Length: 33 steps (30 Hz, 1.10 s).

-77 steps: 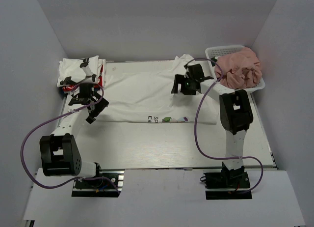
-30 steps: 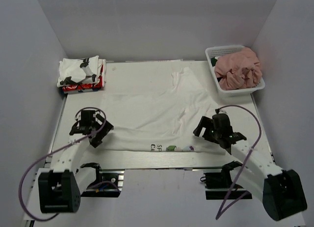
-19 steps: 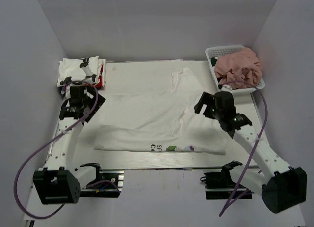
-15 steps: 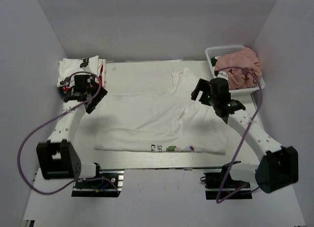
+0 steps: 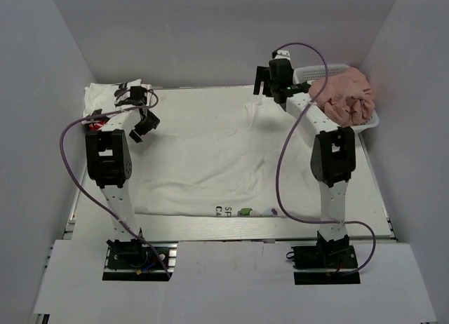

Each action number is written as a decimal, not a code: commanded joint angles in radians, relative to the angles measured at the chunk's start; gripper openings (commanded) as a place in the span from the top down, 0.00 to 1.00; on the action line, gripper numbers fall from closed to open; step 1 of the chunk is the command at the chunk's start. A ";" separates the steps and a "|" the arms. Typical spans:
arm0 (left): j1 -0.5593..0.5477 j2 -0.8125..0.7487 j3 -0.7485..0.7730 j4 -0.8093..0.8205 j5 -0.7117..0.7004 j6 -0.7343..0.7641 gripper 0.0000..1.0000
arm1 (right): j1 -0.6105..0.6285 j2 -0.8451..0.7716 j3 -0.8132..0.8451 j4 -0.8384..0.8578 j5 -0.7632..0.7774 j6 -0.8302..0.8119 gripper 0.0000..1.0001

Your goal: Fold and stack the t-shirts

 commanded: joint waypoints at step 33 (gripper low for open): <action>-0.001 -0.088 -0.146 0.127 -0.026 0.045 1.00 | -0.022 0.114 -0.092 0.363 -0.011 -0.038 1.00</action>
